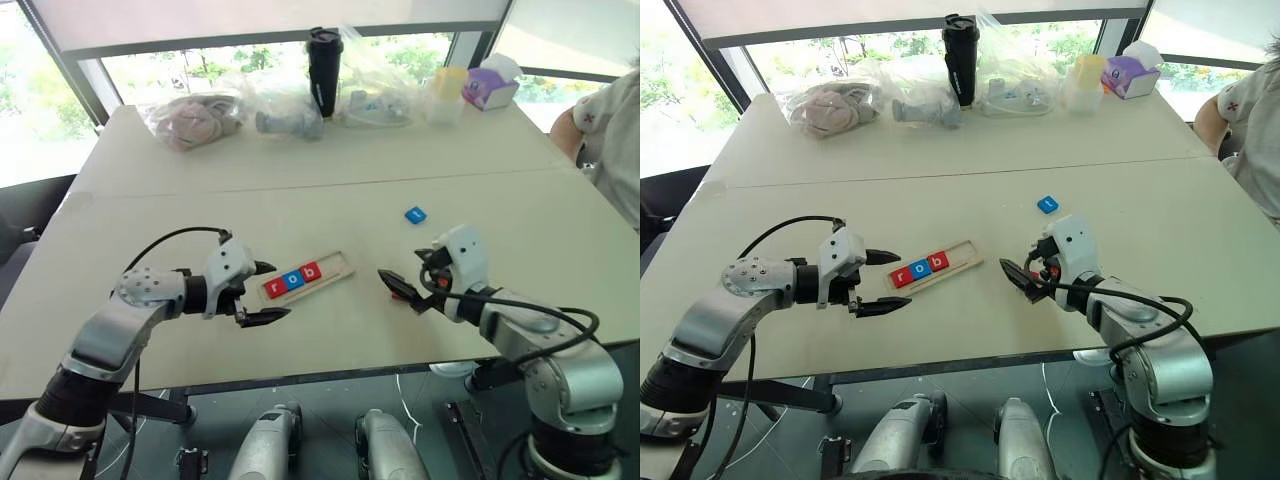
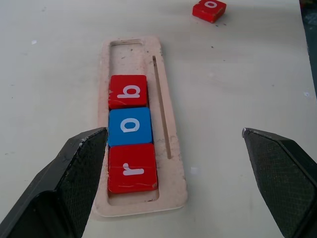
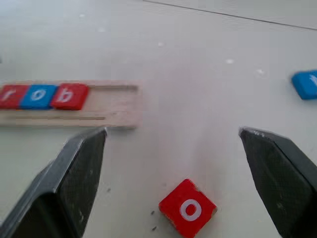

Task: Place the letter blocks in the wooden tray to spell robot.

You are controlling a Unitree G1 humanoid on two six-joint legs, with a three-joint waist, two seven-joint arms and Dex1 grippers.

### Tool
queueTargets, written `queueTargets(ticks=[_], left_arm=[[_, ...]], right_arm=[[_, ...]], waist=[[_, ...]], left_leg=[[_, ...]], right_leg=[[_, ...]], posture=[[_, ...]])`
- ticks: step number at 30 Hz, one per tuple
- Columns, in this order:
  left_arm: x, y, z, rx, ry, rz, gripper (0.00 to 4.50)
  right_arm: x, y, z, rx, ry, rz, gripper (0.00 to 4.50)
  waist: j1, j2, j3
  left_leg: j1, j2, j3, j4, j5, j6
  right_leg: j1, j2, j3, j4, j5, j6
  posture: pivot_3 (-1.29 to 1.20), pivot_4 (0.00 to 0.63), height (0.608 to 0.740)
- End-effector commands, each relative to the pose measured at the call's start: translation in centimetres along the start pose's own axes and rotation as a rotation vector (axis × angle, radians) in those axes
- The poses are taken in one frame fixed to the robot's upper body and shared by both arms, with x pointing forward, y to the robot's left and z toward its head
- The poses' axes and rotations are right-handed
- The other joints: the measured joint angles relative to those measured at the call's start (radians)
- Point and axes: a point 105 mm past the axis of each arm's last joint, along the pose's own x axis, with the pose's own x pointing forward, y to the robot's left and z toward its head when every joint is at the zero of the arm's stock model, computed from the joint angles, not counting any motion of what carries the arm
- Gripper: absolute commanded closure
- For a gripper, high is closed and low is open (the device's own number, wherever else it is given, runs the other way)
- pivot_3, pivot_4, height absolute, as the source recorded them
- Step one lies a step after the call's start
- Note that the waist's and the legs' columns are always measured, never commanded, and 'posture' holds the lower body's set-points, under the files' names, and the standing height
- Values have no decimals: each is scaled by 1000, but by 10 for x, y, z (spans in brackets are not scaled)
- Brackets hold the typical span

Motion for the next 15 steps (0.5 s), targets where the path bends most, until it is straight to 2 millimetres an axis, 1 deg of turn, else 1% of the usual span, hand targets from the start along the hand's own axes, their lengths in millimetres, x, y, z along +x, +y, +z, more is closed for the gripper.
queueTargets(ticks=[1,4,7,9,11,15], left_arm=[[-9,11,5,41,-3,59,0],[-12,13,5,39,6,79,0],[-13,14,5,36,9,86,0],[-16,14,5,26,12,95,0],[-20,13,1,14,25,108,0],[-24,11,-5,-11,45,125,0]], right_arm=[[-7,4,-11,-131,-3,187,93],[-5,-14,-24,-172,25,195,93],[-2,-21,-31,-196,27,217,93],[3,-30,-38,-208,36,233,93],[7,-39,-45,-208,49,248,93],[14,-50,-55,-221,75,268,93]], waist=[[-2,0,0],[-5,-1,0],[-2,-1,0],[-1,-1,0],[-2,-1,0],[-1,-1,0]], left_leg=[[0,0,0,1,0,1],[1,0,3,3,-2,3],[1,0,4,3,-2,3],[1,0,4,3,-2,3],[0,0,4,3,-2,3],[0,0,4,3,-2,3]], right_leg=[[1,0,0,-1,0,0],[2,-3,0,-3,1,2],[2,-4,-1,-3,2,2],[2,-4,-1,-3,2,2],[2,-4,-1,-3,2,3],[1,-4,0,-3,2,3]], posture=[[0,150,740],[0,150,740],[0,150,740],[0,150,740],[0,150,740],[0,150,740]])
